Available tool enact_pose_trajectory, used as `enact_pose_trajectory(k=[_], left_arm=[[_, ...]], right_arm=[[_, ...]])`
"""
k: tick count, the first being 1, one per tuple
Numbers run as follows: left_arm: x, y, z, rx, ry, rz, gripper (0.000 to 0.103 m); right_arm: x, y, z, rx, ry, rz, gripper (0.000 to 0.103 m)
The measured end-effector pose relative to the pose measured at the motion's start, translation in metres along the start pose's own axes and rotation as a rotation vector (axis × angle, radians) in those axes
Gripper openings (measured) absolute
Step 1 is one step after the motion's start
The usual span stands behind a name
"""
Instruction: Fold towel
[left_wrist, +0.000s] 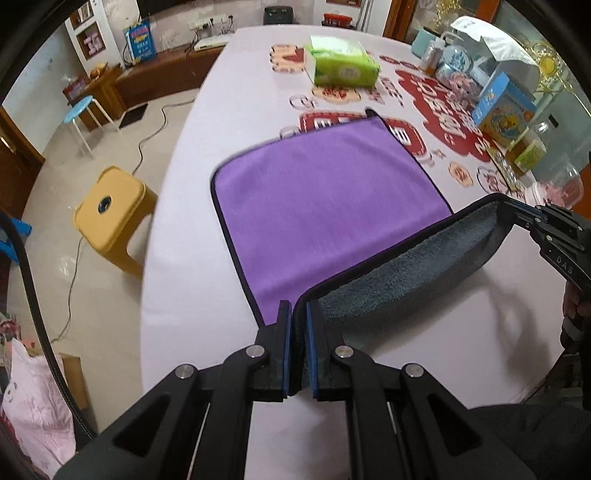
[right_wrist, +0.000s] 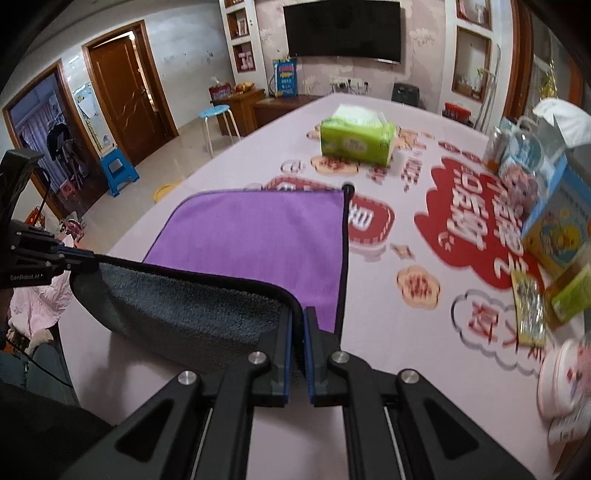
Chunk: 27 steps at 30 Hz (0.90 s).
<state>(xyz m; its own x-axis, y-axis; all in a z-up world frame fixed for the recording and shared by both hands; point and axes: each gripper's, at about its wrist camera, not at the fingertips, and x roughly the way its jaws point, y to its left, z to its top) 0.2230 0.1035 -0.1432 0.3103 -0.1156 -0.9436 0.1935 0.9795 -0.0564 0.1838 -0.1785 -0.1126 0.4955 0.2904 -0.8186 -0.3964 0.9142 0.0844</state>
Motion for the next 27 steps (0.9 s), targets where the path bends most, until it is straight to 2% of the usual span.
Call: enact_pose_trajectory(k=[6,15,23,27], left_arm=[[-0.003,0.012,0.034,0.024,-0.063,0.022,0.006],[0.004,0.039,0.089,-0.022,-0.193,0.077,0.006],[0.035,0.062,0.119,-0.102,-0.234,0.081,0.006],[0.055,0.07,0.13,-0.135,-0.231,0.075,0.006]], right_arm=[[0.011,-0.004,0.035,-0.018,-0.054,-0.035,0.006],[0.036,-0.011,0.086,-0.019,-0.161,-0.084,0.006],[0.071,-0.003,0.109,-0.092,-0.24,-0.19,0.006],[0.094,-0.003,0.112,-0.1,-0.259,-0.238,0.006]])
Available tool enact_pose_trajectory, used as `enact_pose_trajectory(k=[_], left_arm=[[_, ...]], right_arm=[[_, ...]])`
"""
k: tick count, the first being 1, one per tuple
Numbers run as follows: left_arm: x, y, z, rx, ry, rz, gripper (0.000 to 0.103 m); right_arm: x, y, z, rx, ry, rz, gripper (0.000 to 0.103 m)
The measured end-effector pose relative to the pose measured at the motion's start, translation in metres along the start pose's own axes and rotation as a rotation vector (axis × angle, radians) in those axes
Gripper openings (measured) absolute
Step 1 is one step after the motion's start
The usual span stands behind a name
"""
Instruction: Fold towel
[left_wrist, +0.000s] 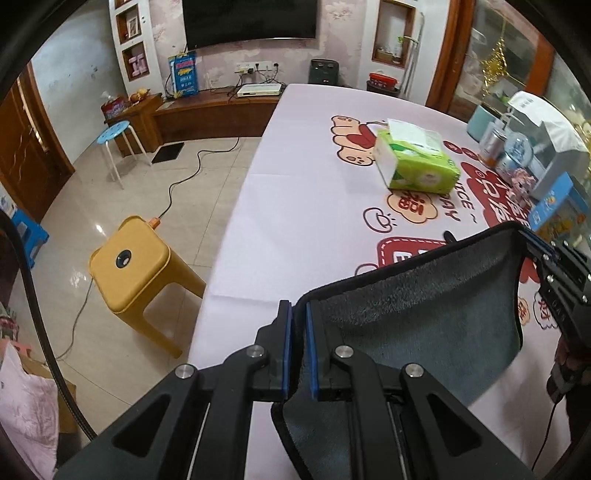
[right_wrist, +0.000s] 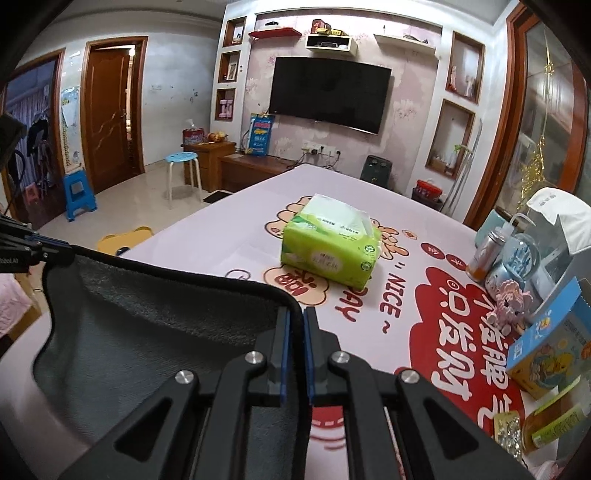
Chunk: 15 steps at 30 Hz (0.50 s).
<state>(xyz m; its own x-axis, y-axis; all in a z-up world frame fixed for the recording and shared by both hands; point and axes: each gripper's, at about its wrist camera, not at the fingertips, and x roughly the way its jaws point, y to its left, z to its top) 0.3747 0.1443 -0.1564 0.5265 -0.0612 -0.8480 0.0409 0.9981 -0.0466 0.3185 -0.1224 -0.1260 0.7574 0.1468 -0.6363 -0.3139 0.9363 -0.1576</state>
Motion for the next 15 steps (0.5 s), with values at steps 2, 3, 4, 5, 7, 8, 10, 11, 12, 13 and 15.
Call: enact_pose_trajectory(k=[2,3,4,5,7,8,10,11,12,13,15], left_arm=[[0.013,0.001,0.001,-0.007,0.008,-0.004,0.008],[0.018,0.001,0.001,-0.005,0.008,0.002,0.008],[0.024,-0.001,0.001,-0.003,0.013,0.01,0.008],[0.028,-0.002,0.0,-0.001,0.017,0.013,0.008],[0.037,-0.003,-0.001,0.001,0.03,0.027,0.01],[0.042,-0.004,-0.001,-0.001,0.039,0.037,0.014],[0.047,-0.004,-0.002,-0.008,0.049,0.058,0.02],[0.048,-0.005,-0.002,-0.012,0.052,0.066,0.023],[0.047,-0.004,-0.002,-0.016,0.051,0.066,0.026],[0.046,-0.004,-0.003,-0.02,0.052,0.064,0.028],[0.042,-0.003,-0.004,-0.028,0.053,0.061,0.035]], right_arm=[[0.011,0.002,-0.004,0.004,0.001,-0.02,0.006],[0.016,0.002,-0.006,0.007,0.004,-0.025,0.009],[0.021,0.002,-0.008,0.011,0.009,-0.029,0.01],[0.027,0.002,-0.011,0.018,0.017,-0.035,0.011],[0.039,0.0,-0.015,0.042,0.052,-0.045,0.019],[0.044,-0.002,-0.018,0.056,0.071,-0.045,0.022],[0.05,-0.004,-0.022,0.08,0.096,-0.029,0.03],[0.053,-0.005,-0.023,0.093,0.106,-0.022,0.031],[0.053,-0.006,-0.023,0.1,0.109,-0.023,0.032],[0.053,-0.007,-0.024,0.105,0.109,-0.026,0.034],[0.048,-0.007,-0.023,0.112,0.103,-0.033,0.04]])
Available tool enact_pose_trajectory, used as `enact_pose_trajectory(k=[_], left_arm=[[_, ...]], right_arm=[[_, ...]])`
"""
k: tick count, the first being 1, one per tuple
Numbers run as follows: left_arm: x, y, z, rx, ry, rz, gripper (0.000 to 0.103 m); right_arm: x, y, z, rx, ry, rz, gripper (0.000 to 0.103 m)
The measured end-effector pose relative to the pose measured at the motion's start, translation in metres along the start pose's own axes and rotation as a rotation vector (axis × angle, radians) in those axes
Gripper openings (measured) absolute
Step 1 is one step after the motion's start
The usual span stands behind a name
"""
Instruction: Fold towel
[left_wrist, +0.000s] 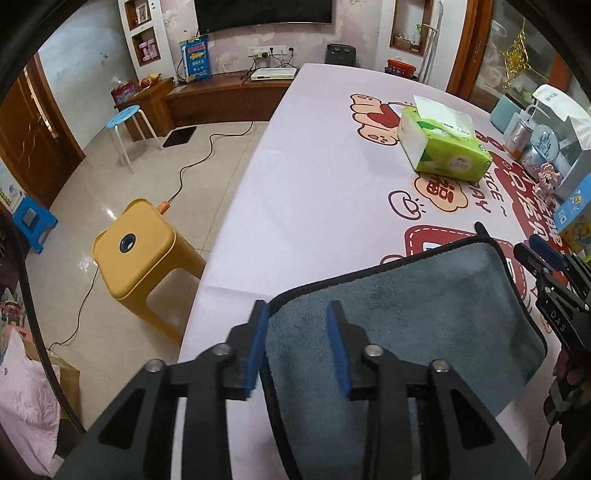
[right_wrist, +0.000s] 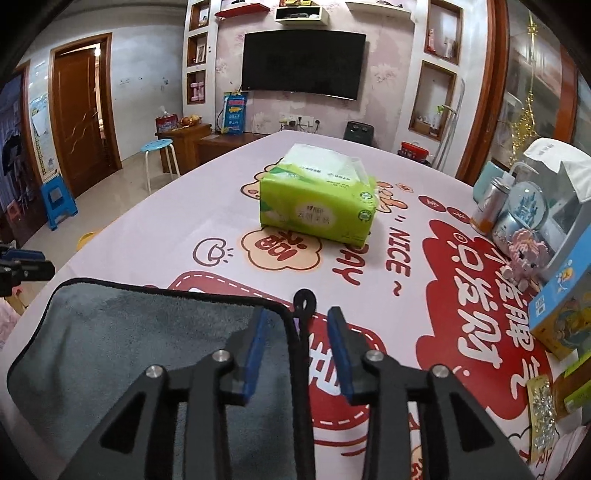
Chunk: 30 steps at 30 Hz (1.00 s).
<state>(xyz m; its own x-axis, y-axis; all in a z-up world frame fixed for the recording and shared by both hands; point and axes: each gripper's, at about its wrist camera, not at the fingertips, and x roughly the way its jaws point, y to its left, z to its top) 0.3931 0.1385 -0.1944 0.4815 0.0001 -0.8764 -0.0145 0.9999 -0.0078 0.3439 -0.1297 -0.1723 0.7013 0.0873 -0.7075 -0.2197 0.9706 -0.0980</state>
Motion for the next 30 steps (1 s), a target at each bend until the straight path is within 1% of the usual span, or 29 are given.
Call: enact_pose_trajectory(k=[1,2,3,4,6,7,10,12,13,15,20,23,25,30], left_arm=[[-0.003,0.0,-0.001,-0.005,-0.001,-0.004,0.036],[-0.006,0.0,-0.003,-0.009,-0.004,-0.006,0.036],[-0.01,0.0,-0.005,-0.012,-0.004,-0.004,0.038],[-0.014,0.0,-0.007,-0.012,-0.003,-0.001,0.04],[-0.026,0.0,-0.013,-0.011,-0.01,0.009,0.049],[-0.031,0.001,-0.015,-0.013,-0.015,0.012,0.049],[-0.052,0.004,-0.027,-0.024,-0.025,-0.002,0.052],[-0.068,0.005,-0.038,-0.031,-0.032,-0.008,0.06],[-0.075,0.006,-0.043,-0.032,-0.039,-0.01,0.062],[-0.09,0.006,-0.055,-0.03,-0.056,-0.02,0.069],[-0.118,0.0,-0.088,-0.02,-0.053,-0.029,0.069],[-0.137,-0.007,-0.112,-0.013,-0.055,-0.058,0.07],[-0.15,-0.016,-0.129,0.013,-0.039,-0.083,0.072],[-0.175,-0.041,-0.168,0.093,-0.028,-0.107,0.072]], right_arm=[[-0.003,0.0,0.0,0.004,-0.006,-0.001,0.043],[-0.009,-0.002,0.001,0.011,-0.015,-0.002,0.048],[-0.014,-0.002,0.001,0.017,-0.022,-0.004,0.053],[-0.019,-0.003,0.001,0.023,-0.028,-0.007,0.055],[-0.031,-0.004,0.001,0.038,-0.032,-0.028,0.061],[-0.037,-0.005,-0.001,0.047,-0.03,-0.038,0.064],[-0.06,-0.01,-0.01,0.092,-0.015,-0.056,0.069],[-0.074,-0.012,-0.018,0.117,0.0,-0.066,0.07],[-0.084,-0.012,-0.025,0.135,0.01,-0.067,0.07],[-0.098,-0.014,-0.035,0.162,0.022,-0.055,0.07],[-0.146,-0.012,-0.069,0.215,0.04,-0.076,0.072],[-0.177,-0.008,-0.092,0.249,0.045,-0.078,0.076],[-0.199,-0.005,-0.109,0.269,0.051,-0.079,0.077],[-0.241,0.001,-0.145,0.315,0.077,-0.076,0.083]])
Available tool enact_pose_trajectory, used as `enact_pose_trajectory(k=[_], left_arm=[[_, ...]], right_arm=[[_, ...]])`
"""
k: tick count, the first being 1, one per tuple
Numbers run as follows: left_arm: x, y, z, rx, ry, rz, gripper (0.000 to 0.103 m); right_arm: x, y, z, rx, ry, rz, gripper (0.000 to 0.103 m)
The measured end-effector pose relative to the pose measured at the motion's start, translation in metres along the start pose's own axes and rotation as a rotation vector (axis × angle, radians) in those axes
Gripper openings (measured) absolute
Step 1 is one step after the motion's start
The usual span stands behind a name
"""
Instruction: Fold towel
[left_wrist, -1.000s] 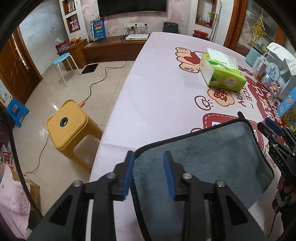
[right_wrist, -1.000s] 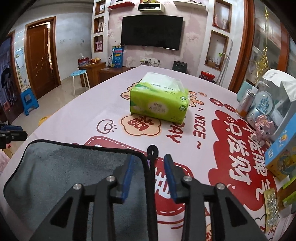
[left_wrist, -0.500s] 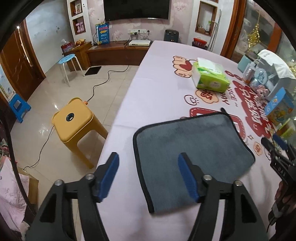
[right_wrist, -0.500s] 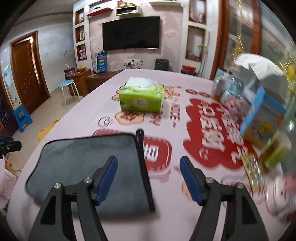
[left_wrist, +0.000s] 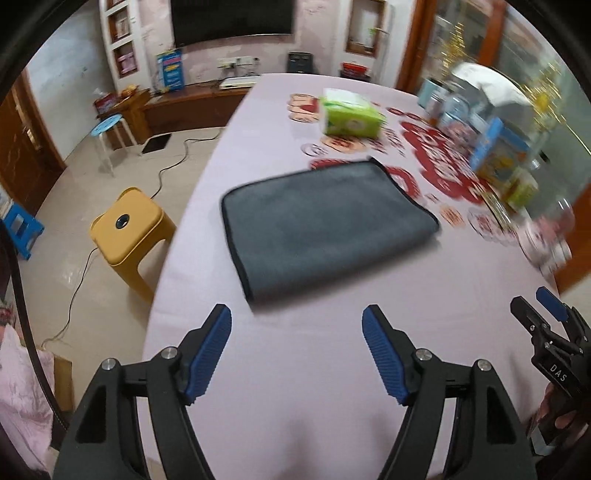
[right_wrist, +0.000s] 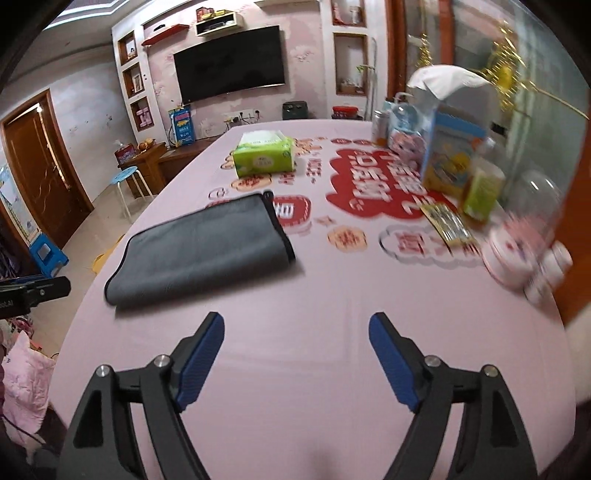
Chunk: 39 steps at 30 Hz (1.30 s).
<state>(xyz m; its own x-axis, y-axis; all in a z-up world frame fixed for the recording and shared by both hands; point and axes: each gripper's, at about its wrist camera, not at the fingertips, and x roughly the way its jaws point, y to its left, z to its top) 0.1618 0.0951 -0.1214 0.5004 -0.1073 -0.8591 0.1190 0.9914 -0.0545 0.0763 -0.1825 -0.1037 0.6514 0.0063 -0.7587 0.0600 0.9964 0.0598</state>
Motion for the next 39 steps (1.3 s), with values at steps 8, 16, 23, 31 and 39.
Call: enact_pose_trajectory(k=[8,16,23,31,39], left_arm=[[-0.039,-0.046,-0.043,0.059,0.004,-0.076,0.082],[-0.07,-0.082,-0.053,0.058,0.011,-0.047,0.089],[-0.109,-0.105,-0.05,0.012,-0.057,-0.098,0.1],[-0.143,-0.13,-0.053,0.013,-0.091,-0.11,0.102],[-0.15,-0.153,-0.065,0.051,-0.07,-0.093,0.102]], right_arm=[[-0.047,-0.018,-0.051,0.066,0.059,0.013,0.091],[-0.087,-0.041,-0.069,0.068,0.111,0.037,0.094],[-0.136,-0.062,-0.059,0.027,0.129,0.027,0.1],[-0.169,-0.071,-0.054,0.041,0.164,0.061,0.103],[-0.188,-0.05,-0.047,0.004,0.159,0.118,0.103]])
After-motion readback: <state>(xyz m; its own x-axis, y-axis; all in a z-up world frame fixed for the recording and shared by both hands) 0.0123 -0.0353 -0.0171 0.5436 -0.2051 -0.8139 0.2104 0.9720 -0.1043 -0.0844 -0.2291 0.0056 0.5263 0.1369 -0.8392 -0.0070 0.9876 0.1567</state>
